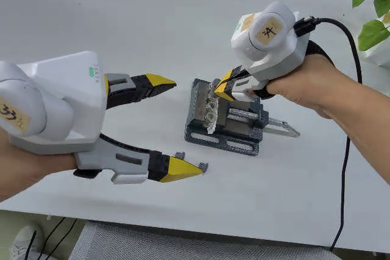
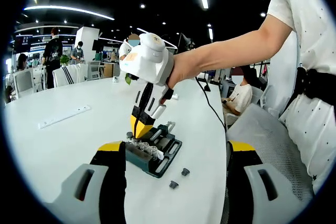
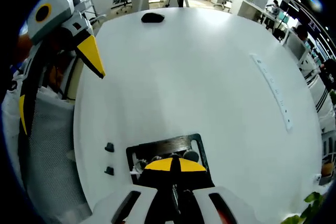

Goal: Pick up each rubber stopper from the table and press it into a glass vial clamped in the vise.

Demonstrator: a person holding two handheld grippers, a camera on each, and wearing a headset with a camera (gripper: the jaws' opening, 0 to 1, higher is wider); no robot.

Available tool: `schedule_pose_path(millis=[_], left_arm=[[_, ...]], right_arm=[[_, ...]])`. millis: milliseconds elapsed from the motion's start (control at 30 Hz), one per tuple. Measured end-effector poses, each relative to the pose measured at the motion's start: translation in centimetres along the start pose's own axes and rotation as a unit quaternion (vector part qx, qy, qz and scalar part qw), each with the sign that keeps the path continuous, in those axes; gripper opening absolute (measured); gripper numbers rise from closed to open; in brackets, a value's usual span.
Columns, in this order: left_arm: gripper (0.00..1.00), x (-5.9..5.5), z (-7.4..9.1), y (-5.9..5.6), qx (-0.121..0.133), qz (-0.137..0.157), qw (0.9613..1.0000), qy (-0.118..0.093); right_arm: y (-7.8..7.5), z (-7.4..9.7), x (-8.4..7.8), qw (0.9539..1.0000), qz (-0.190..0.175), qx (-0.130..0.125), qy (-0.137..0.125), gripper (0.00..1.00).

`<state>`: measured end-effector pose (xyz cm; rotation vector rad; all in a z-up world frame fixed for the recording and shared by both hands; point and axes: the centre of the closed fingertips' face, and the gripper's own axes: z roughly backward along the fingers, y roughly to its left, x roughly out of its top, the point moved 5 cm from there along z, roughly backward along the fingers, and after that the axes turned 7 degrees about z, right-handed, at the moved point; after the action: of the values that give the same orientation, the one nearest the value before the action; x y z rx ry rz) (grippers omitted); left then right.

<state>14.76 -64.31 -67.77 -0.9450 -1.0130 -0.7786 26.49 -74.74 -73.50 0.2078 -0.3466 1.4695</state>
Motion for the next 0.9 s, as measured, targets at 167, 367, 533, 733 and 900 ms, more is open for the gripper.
schedule_pose_path(millis=[167, 367, 533, 733, 900], left_arm=[[0.77, 0.19, -0.05, -0.09, 0.001, -0.002, 1.0000, 0.001], [0.77, 0.29, -0.08, -0.19, 0.001, 0.000, 1.0000, 0.001], [0.77, 0.25, -0.16, -0.29, 0.000, 0.001, 1.0000, 0.002], [0.76, 0.14, -0.19, -0.32, -0.001, 0.001, 1.0000, 0.004], [0.76, 0.12, -0.15, -0.21, 0.000, 0.002, 1.0000, 0.002]], right_arm=[[0.17, 0.10, -0.19, 0.9998, -0.014, -0.001, -0.011, 0.00], [-0.08, 0.44, -0.53, 1.0000, -0.006, -0.001, -0.007, 0.00], [0.00, 0.46, -0.38, 0.9998, -0.014, -0.001, -0.016, 0.00], [0.58, 0.32, -0.18, 0.9997, -0.012, 0.010, -0.017, 0.00], [0.49, 0.27, -0.19, 0.9998, -0.008, 0.012, -0.016, 0.00]])
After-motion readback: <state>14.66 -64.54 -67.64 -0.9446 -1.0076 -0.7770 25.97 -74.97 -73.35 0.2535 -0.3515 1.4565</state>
